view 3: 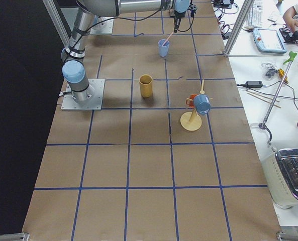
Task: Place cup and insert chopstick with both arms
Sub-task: 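Lower the pink stick into the blue cup with the right gripper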
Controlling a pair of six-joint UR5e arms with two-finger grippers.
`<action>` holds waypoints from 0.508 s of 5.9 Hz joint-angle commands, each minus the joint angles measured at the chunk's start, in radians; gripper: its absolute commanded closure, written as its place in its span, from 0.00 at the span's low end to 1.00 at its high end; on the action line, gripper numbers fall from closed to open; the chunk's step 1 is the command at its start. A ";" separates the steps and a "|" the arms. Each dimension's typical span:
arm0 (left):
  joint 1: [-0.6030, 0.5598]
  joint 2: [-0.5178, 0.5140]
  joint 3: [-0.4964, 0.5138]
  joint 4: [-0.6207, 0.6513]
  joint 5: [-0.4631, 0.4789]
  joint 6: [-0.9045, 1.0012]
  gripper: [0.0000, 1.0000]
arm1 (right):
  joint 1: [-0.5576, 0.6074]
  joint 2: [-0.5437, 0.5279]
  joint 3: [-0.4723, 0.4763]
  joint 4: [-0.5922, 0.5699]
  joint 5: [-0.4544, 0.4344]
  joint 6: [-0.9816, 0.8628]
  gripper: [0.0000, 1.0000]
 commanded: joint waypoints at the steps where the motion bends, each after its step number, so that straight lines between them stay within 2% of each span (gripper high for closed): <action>1: -0.001 0.004 0.000 -0.001 -0.002 0.000 0.01 | 0.000 0.006 0.004 -0.002 0.002 -0.002 0.00; 3: 0.007 0.005 0.001 -0.001 -0.036 0.008 0.01 | -0.048 -0.024 -0.015 0.016 -0.001 -0.072 0.00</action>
